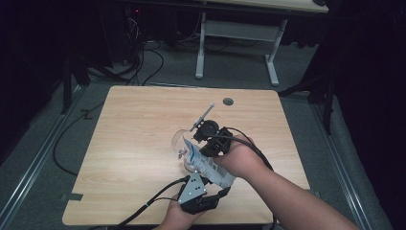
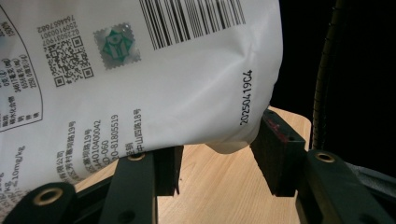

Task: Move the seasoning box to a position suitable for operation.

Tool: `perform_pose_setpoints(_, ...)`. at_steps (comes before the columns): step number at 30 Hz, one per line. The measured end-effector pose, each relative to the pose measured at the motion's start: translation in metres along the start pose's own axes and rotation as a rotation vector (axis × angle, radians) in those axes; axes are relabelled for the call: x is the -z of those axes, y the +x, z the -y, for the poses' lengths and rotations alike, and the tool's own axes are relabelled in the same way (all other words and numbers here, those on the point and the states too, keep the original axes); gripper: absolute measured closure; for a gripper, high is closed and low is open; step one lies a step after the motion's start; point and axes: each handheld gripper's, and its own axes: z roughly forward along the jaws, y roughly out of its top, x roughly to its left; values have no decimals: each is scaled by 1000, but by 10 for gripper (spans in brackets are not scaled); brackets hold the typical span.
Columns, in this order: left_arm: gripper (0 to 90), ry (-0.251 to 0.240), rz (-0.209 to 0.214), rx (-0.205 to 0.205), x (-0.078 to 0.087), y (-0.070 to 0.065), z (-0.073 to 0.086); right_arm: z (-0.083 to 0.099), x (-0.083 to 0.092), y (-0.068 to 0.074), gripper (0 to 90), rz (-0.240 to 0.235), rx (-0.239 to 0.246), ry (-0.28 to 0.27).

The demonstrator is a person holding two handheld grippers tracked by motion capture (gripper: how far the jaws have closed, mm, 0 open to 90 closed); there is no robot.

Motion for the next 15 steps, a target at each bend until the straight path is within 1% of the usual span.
perform_pose_setpoints(15, 551, 0, 2, -4, 0, 0, -1, -1, 0, 0, 900, 3, 4, 2)
